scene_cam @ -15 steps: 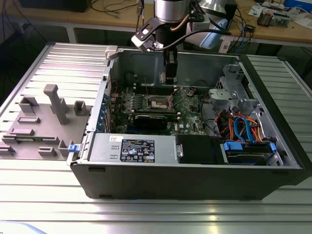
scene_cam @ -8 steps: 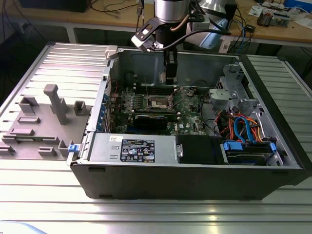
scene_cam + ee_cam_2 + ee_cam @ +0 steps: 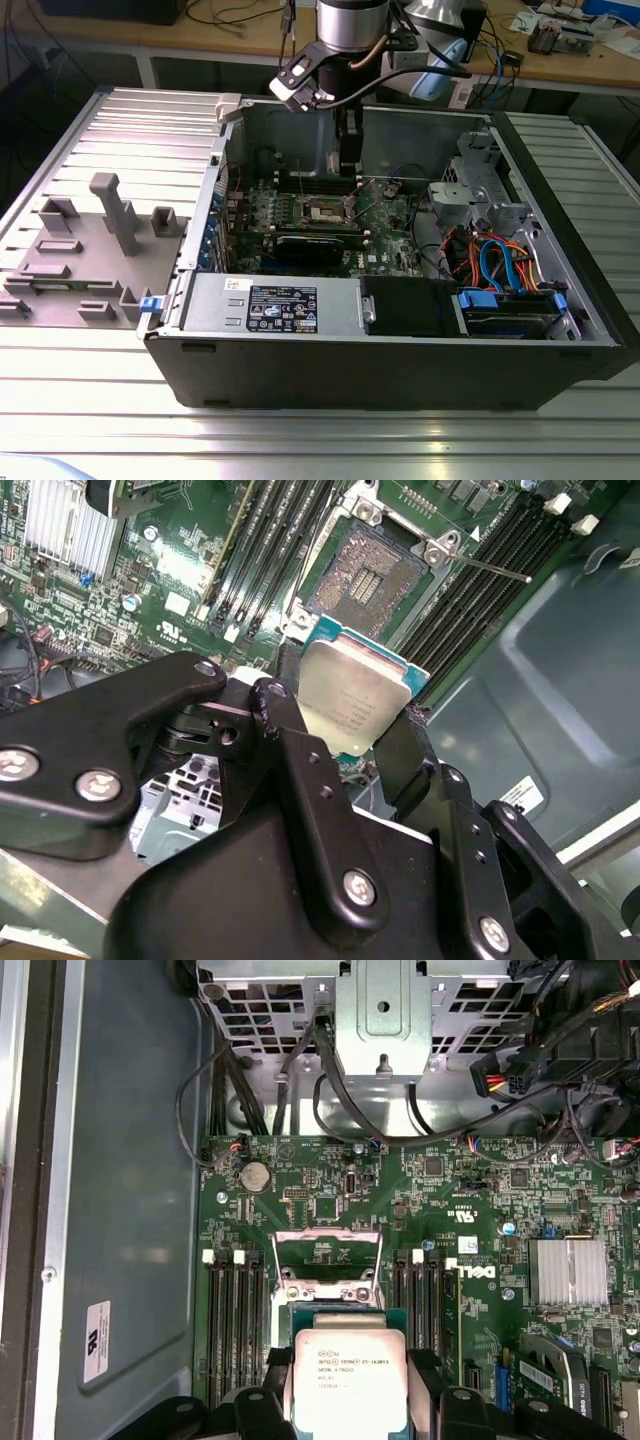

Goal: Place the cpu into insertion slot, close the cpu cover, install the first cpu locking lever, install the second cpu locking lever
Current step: 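Place the cpu into insertion slot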

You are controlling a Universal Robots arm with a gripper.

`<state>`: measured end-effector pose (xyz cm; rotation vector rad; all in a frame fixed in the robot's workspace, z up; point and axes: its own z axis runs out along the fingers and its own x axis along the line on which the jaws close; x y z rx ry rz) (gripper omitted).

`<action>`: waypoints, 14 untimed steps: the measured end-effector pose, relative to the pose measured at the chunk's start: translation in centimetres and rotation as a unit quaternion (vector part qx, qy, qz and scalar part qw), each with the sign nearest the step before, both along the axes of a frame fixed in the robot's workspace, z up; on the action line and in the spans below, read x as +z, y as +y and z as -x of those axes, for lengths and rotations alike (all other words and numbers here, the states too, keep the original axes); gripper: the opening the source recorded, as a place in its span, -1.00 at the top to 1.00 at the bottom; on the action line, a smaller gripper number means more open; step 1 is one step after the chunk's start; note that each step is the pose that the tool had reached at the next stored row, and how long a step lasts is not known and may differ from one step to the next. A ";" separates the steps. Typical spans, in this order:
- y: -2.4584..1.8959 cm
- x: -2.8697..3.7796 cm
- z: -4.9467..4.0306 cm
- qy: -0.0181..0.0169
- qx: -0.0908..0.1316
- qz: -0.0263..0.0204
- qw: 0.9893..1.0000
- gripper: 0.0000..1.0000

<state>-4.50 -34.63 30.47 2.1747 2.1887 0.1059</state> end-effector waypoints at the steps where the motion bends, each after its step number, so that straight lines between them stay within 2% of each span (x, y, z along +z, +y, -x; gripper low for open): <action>1: 0.00 -0.07 0.00 0.000 0.000 0.000 1.000 -0.08; 8: 0.00 -0.48 0.00 0.000 0.000 0.000 1.000 -0.08; 14: 0.00 -0.51 0.00 0.000 0.000 0.000 1.000 -0.08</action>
